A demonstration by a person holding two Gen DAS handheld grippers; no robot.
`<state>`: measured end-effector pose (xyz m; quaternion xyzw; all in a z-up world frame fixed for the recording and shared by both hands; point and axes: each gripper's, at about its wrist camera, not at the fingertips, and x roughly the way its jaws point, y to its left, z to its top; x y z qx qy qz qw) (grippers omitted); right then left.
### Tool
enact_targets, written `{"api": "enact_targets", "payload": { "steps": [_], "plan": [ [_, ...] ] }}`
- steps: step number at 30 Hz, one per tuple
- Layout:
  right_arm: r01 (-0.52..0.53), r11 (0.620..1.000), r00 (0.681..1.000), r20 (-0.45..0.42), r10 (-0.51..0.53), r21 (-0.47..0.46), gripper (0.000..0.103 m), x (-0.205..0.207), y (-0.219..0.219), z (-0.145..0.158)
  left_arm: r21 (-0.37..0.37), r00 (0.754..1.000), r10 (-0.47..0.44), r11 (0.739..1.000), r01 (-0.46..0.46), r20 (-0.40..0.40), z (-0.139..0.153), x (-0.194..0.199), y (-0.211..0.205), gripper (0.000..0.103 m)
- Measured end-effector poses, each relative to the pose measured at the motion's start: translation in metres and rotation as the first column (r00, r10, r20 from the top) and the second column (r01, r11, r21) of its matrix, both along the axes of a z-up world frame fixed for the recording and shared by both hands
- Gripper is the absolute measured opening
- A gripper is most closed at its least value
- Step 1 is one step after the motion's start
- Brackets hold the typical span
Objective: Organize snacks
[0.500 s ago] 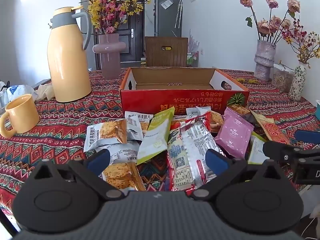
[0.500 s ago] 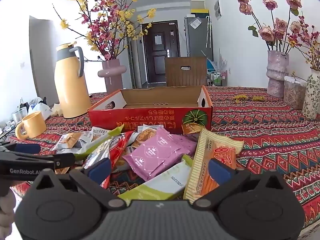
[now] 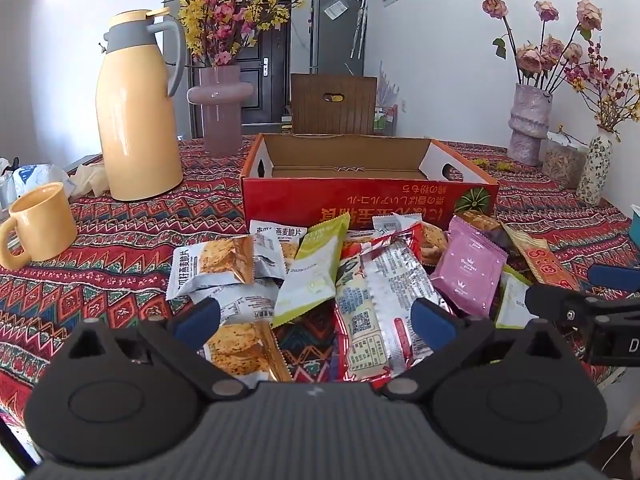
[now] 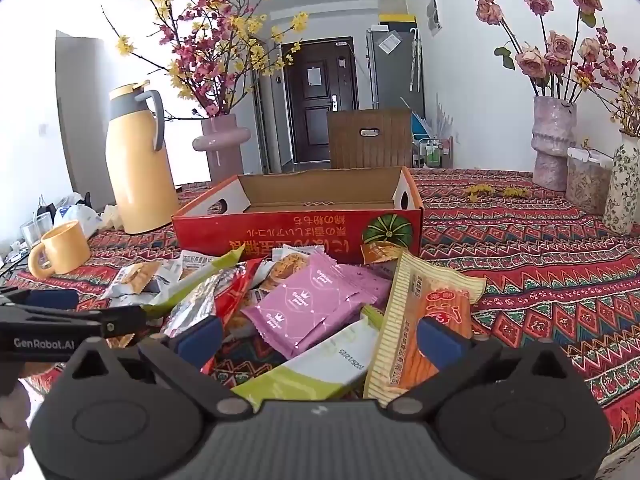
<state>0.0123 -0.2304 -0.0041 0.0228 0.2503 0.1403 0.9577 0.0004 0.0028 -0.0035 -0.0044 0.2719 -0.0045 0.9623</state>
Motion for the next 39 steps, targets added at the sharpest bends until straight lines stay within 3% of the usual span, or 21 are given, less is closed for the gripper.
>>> {"api": "enact_targets", "payload": {
  "steps": [39],
  "plan": [
    [0.006,1.000,1.000,-0.010,-0.006,0.001,0.103,0.0020,0.0084,-0.0004,-0.018,1.000,0.002,1.000,-0.002,-0.001,-0.0004,-0.0007,0.0038,0.103]
  ]
}}
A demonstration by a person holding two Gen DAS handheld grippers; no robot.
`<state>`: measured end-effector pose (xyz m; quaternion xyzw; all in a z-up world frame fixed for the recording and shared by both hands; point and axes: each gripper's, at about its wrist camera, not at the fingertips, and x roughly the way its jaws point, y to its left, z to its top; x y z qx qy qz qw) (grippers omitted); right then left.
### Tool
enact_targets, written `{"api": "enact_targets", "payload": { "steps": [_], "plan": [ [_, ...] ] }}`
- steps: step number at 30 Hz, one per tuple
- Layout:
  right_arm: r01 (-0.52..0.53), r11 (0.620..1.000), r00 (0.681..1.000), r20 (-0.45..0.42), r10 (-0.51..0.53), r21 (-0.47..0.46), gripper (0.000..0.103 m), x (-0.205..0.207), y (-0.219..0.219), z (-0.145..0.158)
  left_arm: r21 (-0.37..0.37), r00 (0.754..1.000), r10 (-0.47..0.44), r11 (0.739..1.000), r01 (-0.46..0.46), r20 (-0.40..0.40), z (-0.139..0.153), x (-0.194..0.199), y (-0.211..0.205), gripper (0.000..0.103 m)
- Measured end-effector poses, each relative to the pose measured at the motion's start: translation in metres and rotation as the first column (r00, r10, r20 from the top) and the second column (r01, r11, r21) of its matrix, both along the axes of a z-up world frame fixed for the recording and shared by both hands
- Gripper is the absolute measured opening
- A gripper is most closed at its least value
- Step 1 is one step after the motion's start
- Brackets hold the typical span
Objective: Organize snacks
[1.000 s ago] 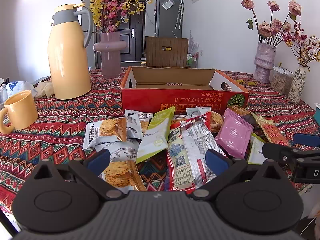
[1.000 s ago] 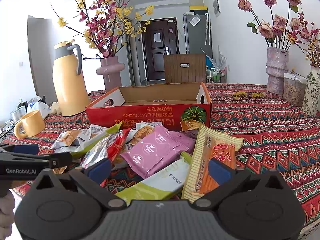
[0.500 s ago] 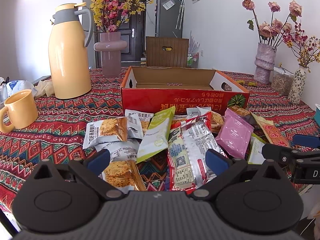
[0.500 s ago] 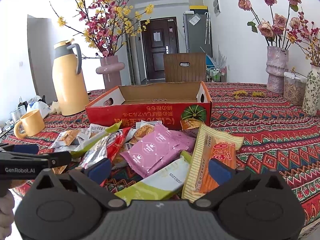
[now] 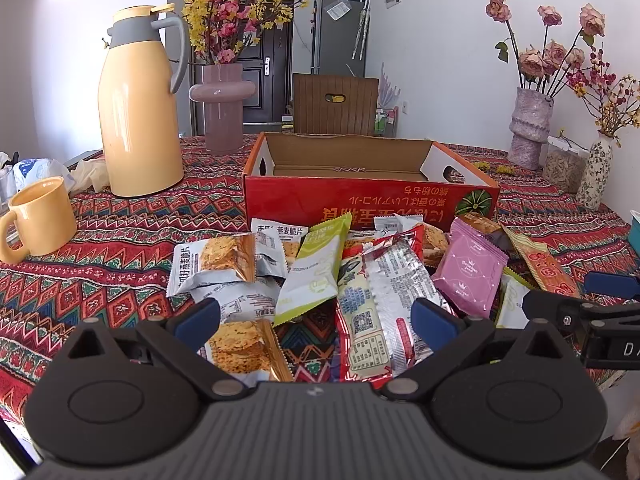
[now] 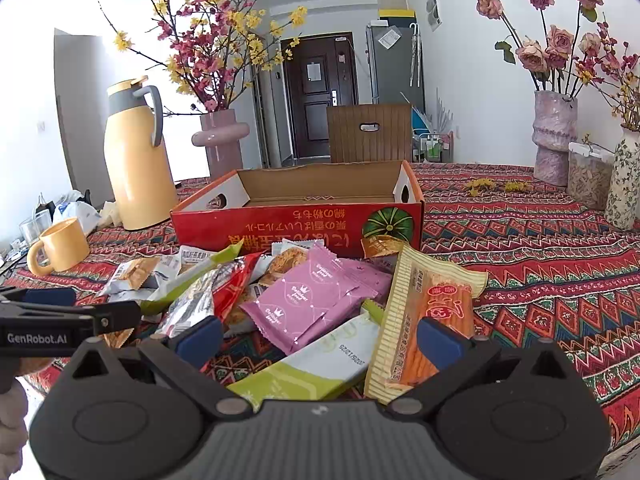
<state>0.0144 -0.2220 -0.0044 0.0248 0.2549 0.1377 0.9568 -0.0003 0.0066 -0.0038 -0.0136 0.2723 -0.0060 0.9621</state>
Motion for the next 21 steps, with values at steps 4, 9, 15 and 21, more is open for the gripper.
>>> {"api": "enact_targets", "payload": {
  "steps": [4,9,15,21],
  "plan": [
    [0.000,1.000,1.000,-0.002,0.000,0.000,0.103,0.0002,0.0003,-0.0017,-0.004,1.000,0.003,1.000,-0.003,0.003,0.0003,-0.0007,0.0011,0.103],
    [0.000,1.000,1.000,-0.003,0.000,0.000,0.103,0.0003,0.0005,-0.0024,-0.006,1.000,0.005,1.000,-0.005,0.004,0.0001,-0.0010,0.0015,0.103],
    [0.000,1.000,1.000,-0.005,0.000,0.000,0.103,0.0007,0.0006,-0.0043,-0.009,1.000,0.004,1.000,-0.004,0.005,-0.0002,-0.0013,0.0017,0.103],
    [0.000,1.000,1.000,-0.007,0.000,-0.001,0.103,0.0005,0.0008,-0.0058,-0.010,1.000,0.004,1.000,-0.004,0.006,-0.0004,-0.0014,0.0016,0.103]
  ]
}}
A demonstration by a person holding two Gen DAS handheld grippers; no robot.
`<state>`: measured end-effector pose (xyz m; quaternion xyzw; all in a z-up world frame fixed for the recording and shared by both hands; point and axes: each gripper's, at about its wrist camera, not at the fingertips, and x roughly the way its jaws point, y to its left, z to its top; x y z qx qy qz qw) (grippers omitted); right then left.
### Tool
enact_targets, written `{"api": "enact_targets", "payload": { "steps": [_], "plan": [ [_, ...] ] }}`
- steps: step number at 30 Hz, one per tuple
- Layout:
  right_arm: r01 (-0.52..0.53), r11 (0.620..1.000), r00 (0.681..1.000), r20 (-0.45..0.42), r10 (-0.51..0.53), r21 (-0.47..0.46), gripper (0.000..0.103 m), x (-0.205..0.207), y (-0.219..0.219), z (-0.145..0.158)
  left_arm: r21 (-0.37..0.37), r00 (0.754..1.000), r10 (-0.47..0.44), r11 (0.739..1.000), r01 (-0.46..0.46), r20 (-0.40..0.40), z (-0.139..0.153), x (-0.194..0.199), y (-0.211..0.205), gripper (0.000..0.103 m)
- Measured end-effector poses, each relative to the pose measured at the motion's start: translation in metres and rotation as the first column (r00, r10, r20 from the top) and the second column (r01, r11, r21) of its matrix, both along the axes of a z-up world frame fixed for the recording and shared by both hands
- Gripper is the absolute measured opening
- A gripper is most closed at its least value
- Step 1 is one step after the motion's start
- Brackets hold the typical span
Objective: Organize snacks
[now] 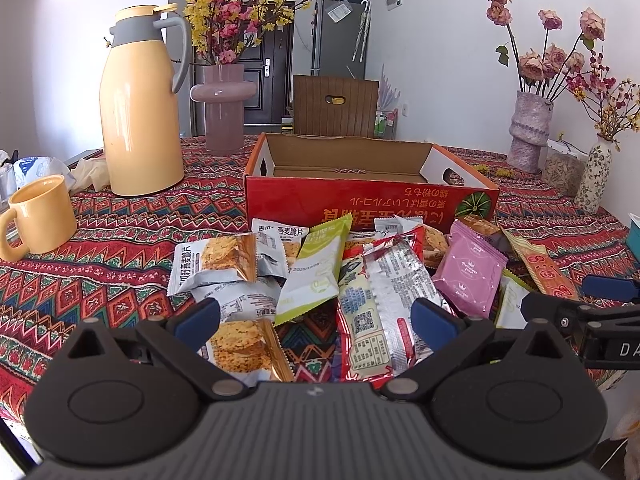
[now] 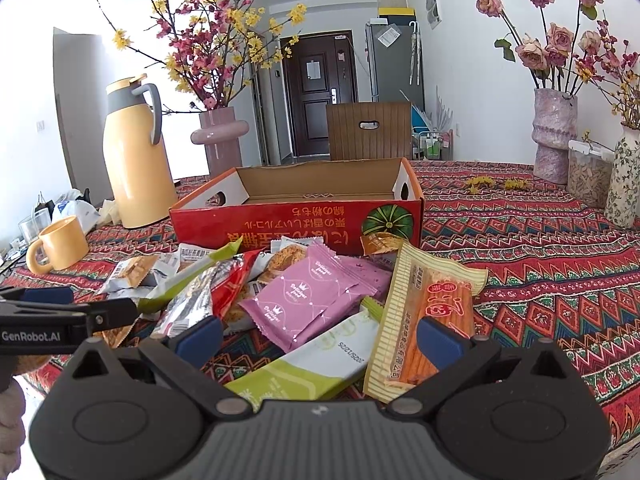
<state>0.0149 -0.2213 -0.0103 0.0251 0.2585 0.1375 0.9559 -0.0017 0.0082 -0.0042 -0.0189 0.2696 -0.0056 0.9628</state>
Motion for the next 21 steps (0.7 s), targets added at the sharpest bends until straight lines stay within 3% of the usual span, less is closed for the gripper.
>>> {"api": "enact_targets", "payload": {
  "steps": [21],
  "plan": [
    [0.013,1.000,1.000,-0.006,-0.013,0.003,0.103,0.0023,-0.0060,-0.0020,-0.012,1.000,-0.005,1.000,0.005,0.003,-0.0019,-0.0005,-0.0001,0.103]
  ]
}}
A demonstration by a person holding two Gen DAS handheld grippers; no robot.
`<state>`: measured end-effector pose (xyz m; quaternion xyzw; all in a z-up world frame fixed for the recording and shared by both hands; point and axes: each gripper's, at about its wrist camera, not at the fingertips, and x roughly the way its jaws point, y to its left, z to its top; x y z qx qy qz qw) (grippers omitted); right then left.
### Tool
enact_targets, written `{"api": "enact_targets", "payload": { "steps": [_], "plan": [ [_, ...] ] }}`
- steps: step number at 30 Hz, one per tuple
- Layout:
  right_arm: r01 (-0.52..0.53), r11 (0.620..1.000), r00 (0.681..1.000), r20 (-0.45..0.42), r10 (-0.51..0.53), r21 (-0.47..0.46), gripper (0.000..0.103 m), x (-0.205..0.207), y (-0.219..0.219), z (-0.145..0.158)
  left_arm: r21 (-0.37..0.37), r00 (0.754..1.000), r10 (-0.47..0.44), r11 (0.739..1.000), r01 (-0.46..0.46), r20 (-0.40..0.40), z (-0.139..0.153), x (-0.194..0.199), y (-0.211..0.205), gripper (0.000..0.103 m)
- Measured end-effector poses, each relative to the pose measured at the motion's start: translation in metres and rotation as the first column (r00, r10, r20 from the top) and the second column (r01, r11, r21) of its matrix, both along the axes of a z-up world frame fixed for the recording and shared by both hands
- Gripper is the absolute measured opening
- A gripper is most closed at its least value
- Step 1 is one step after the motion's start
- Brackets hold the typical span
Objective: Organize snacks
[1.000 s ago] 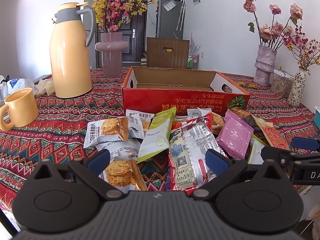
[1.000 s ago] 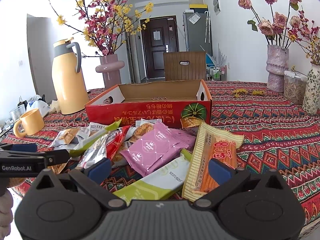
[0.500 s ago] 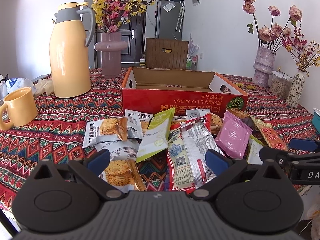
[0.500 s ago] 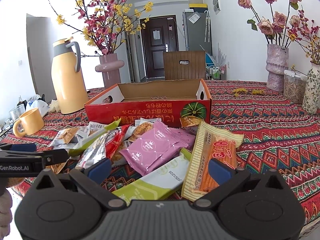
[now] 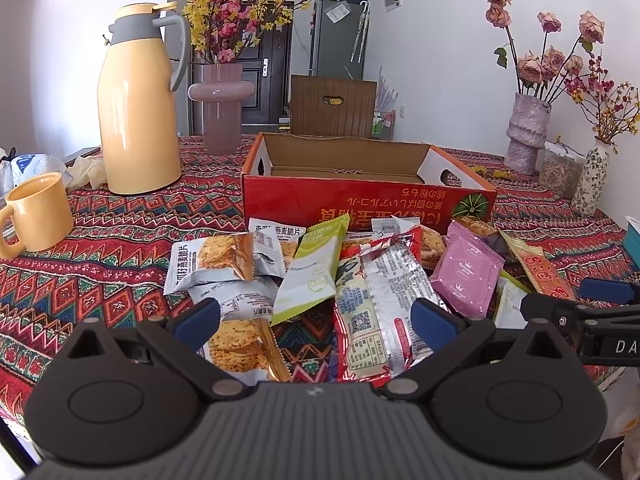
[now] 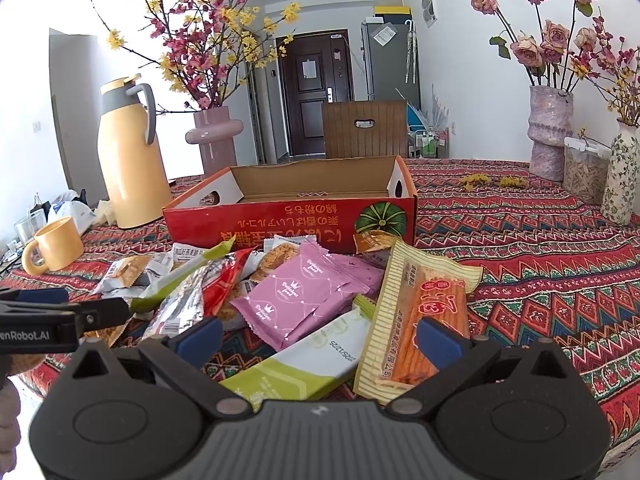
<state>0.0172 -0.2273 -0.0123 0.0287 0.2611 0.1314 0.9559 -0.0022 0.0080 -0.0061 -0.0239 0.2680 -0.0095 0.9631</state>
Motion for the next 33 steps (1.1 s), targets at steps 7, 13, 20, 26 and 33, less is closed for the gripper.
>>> {"api": "enact_targets", "payload": {
  "steps": [7,13,20,26,33],
  "plan": [
    [0.057,0.998,0.998,-0.012,-0.057,-0.009,0.097,0.011,-0.014,-0.002,0.000,1.000,0.009,1.000,-0.009,-0.004,-0.001,0.005,0.002,0.103],
    [0.120,0.992,0.990,-0.065,-0.122,-0.031,0.080,0.036,-0.032,-0.011,-0.003,1.000,0.024,1.000,-0.024,-0.009,-0.002,0.010,0.006,0.103],
    [0.144,0.990,0.978,-0.150,-0.144,-0.009,0.072,0.064,-0.043,-0.024,-0.001,0.999,0.036,0.999,-0.036,-0.017,-0.004,0.015,0.010,0.103],
    [0.148,0.988,0.975,-0.177,-0.137,0.048,0.074,0.072,-0.054,-0.025,-0.004,0.999,0.044,0.999,-0.044,-0.023,-0.005,0.018,0.012,0.103],
    [0.173,0.984,0.969,-0.188,-0.163,0.041,0.082,0.087,-0.054,-0.019,-0.003,0.999,0.045,0.999,-0.045,-0.027,-0.006,0.019,0.011,0.103]
  ]
}}
